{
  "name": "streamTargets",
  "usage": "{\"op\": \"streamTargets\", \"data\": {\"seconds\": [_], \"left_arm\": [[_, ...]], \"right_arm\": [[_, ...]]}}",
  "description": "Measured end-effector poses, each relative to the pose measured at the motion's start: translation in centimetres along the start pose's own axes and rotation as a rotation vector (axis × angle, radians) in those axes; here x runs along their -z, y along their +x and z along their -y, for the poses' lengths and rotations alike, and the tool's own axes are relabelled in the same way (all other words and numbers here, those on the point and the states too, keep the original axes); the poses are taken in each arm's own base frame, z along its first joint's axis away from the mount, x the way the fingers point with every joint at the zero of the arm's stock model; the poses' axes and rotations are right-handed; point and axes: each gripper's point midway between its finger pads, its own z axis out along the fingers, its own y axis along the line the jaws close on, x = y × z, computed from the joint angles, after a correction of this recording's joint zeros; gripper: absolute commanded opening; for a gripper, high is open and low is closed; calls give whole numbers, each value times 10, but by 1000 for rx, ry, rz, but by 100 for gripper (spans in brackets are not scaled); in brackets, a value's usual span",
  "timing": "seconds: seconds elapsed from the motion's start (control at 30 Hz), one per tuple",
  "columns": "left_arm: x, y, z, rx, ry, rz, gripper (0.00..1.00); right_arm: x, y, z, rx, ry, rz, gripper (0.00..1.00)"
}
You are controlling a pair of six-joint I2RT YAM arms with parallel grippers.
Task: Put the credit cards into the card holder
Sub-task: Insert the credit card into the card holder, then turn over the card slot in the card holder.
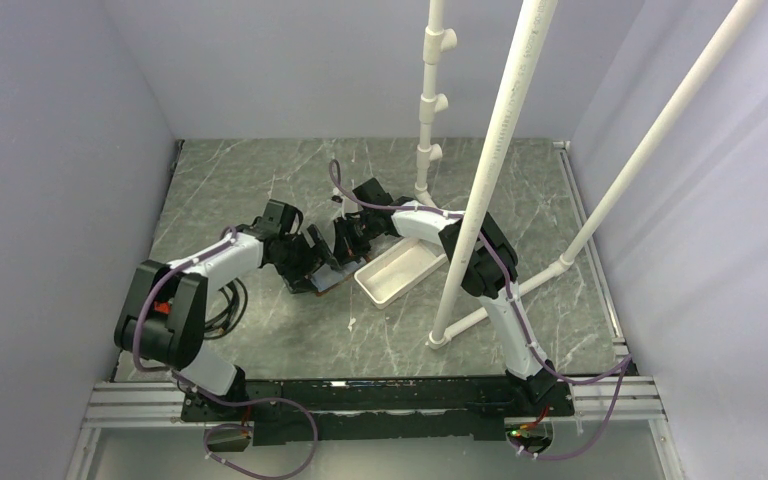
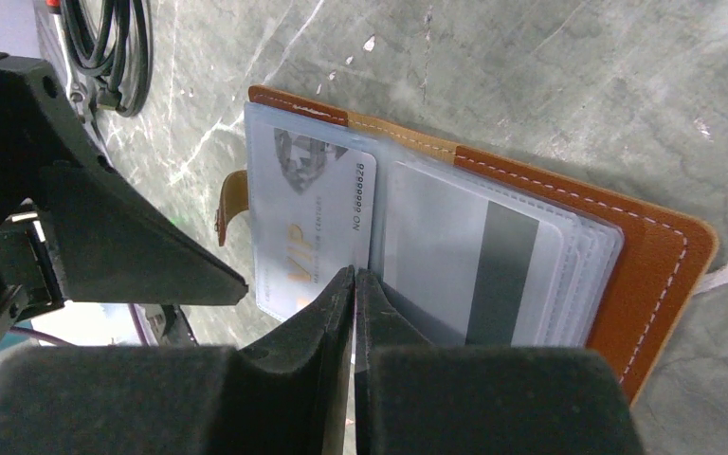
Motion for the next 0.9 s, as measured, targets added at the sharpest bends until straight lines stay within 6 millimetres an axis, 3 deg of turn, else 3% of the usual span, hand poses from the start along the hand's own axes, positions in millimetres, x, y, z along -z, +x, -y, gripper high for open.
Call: {"op": "streamTargets", "data": {"seconds": [0.17, 0.9], "left_arm": [[-8, -1, -4, 7, -18, -13, 84], [-9, -11, 7, -17, 11, 16, 73]], "right_arm": [[0, 0, 0, 1, 0, 0, 7], [0, 0, 0, 1, -2, -2, 9]]}}
